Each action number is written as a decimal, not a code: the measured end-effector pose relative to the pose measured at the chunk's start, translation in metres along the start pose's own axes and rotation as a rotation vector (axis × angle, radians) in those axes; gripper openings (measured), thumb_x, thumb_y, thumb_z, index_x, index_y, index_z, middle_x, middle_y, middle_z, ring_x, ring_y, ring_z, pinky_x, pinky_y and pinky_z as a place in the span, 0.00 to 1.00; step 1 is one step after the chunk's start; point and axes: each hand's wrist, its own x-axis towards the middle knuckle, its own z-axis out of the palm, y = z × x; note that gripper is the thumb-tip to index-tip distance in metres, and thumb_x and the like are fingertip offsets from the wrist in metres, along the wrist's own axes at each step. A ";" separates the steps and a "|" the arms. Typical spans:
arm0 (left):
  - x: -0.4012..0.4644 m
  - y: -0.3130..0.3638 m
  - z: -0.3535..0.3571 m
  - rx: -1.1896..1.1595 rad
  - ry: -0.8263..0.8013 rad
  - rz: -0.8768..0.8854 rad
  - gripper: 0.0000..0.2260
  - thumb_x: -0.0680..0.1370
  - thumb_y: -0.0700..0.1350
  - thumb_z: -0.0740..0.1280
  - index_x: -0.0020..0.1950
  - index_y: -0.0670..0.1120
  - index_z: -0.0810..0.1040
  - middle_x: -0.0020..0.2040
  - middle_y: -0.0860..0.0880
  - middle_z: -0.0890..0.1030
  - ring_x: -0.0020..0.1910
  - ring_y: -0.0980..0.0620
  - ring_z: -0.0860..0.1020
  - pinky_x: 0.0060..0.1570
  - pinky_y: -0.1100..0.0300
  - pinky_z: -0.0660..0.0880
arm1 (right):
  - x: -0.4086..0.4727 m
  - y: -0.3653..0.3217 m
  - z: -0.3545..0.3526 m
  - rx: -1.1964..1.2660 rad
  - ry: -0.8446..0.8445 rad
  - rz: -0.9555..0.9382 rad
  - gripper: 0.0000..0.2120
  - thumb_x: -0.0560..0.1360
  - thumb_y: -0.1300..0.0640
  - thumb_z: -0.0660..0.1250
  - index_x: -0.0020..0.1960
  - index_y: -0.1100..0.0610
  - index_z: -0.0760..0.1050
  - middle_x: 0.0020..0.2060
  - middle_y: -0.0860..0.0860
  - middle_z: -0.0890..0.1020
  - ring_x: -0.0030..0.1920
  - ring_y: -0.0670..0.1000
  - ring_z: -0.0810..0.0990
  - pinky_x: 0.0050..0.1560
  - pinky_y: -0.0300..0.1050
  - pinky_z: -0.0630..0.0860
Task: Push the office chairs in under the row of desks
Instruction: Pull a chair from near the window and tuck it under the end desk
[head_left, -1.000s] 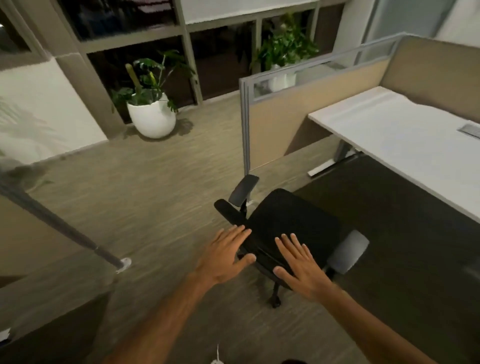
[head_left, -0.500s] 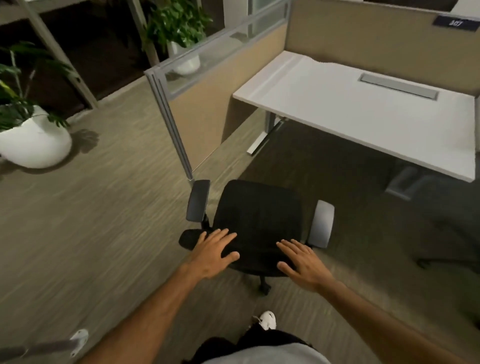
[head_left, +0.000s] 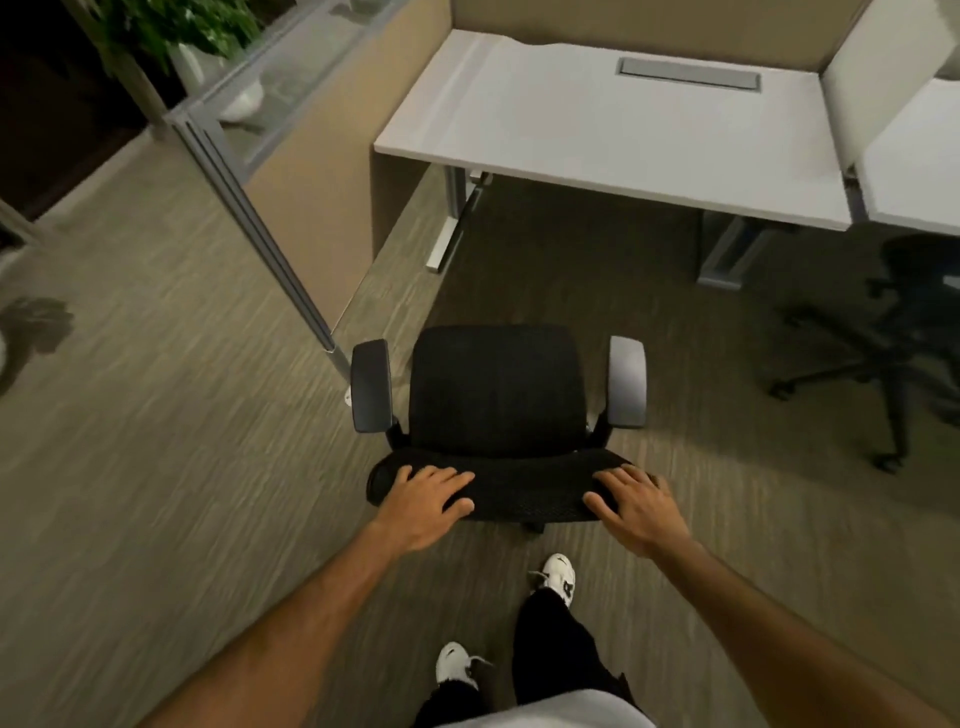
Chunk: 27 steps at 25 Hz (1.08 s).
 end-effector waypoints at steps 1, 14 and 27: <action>0.000 -0.001 0.002 0.007 0.016 0.002 0.25 0.85 0.63 0.50 0.82 0.57 0.59 0.81 0.51 0.64 0.79 0.49 0.59 0.78 0.41 0.50 | -0.004 0.000 0.004 0.011 0.025 -0.011 0.29 0.82 0.33 0.49 0.75 0.47 0.69 0.73 0.45 0.73 0.77 0.51 0.63 0.77 0.59 0.57; -0.058 -0.047 0.046 0.211 -0.014 0.274 0.29 0.82 0.67 0.41 0.82 0.61 0.56 0.79 0.54 0.67 0.77 0.52 0.65 0.73 0.49 0.60 | -0.087 -0.059 0.054 -0.035 0.034 0.065 0.29 0.82 0.32 0.46 0.66 0.49 0.75 0.60 0.47 0.79 0.66 0.50 0.75 0.77 0.55 0.57; -0.028 -0.059 0.005 0.235 -0.039 0.190 0.29 0.84 0.67 0.49 0.82 0.56 0.60 0.82 0.49 0.60 0.80 0.49 0.58 0.78 0.44 0.52 | -0.055 -0.084 0.046 0.150 0.101 0.106 0.45 0.75 0.23 0.36 0.68 0.47 0.78 0.63 0.46 0.82 0.63 0.46 0.77 0.64 0.48 0.71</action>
